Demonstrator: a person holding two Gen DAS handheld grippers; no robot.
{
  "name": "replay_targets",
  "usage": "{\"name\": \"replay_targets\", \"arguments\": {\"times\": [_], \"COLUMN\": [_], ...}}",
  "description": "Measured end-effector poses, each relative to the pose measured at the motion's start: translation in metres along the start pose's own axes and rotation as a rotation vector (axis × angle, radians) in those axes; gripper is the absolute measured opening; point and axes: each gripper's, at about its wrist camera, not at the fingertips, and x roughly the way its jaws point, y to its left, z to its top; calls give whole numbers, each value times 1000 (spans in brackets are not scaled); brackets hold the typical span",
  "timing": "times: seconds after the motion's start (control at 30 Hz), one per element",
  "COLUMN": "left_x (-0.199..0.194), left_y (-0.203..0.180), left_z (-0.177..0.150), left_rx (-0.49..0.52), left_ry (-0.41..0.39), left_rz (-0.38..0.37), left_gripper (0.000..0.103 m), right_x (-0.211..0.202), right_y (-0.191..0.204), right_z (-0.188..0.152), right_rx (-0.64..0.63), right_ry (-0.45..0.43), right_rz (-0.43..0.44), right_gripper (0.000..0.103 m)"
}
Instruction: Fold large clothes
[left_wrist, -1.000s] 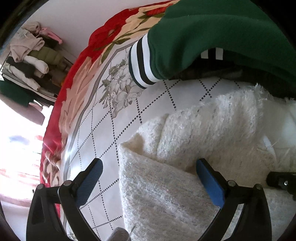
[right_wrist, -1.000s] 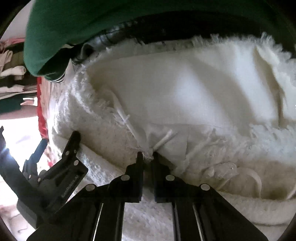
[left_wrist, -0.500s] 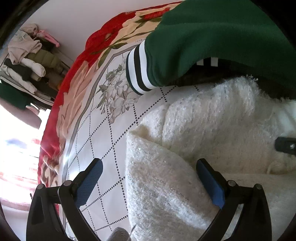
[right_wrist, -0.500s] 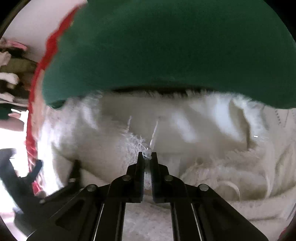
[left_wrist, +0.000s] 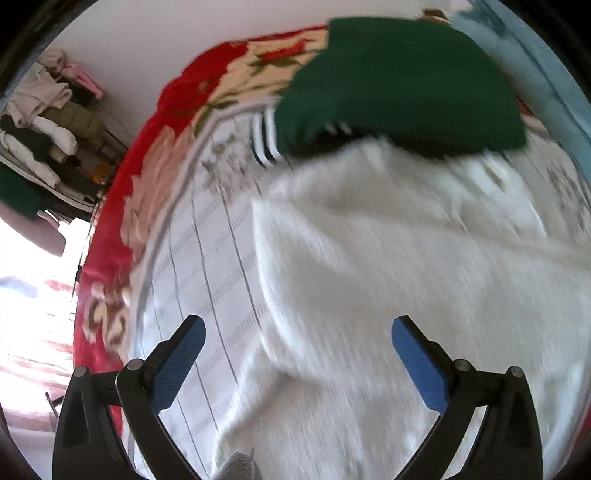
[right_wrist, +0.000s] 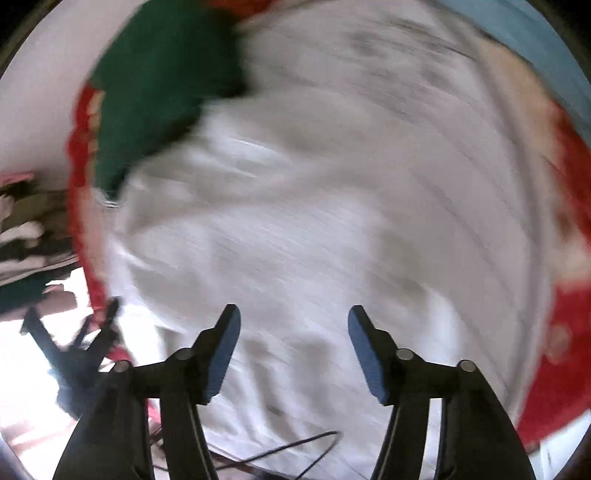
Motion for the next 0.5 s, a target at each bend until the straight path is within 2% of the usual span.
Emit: {"name": "replay_targets", "arguments": {"times": [0.13, 0.17, 0.27, 0.33, 0.4, 0.5], "left_x": [7, 13, 25, 31, 32, 30], "left_y": [-41, -57, -88, -99, -108, -110], "left_z": [-50, -67, -105, -123, -138, -152], "left_rx": [70, 98, 163, 190, 221, 236], "left_ry": [71, 89, 114, 147, 154, 159], "left_rz": [-4, 0, 23, 13, 24, 39], "left_gripper": [103, 103, 103, 103, 103, 103], "right_x": [39, 58, 95, 99, 100, 99], "right_y": [-91, -112, -146, -158, -164, -171], "right_z": [-44, -54, -74, -85, -95, -108], "right_rx": [84, 99, 133, 147, 145, 167], "right_ry": [43, 72, 124, 43, 1, -14], "right_rz": [-90, -86, 14, 54, 109, 143], "right_gripper": [66, 66, 64, 32, 10, 8]}}
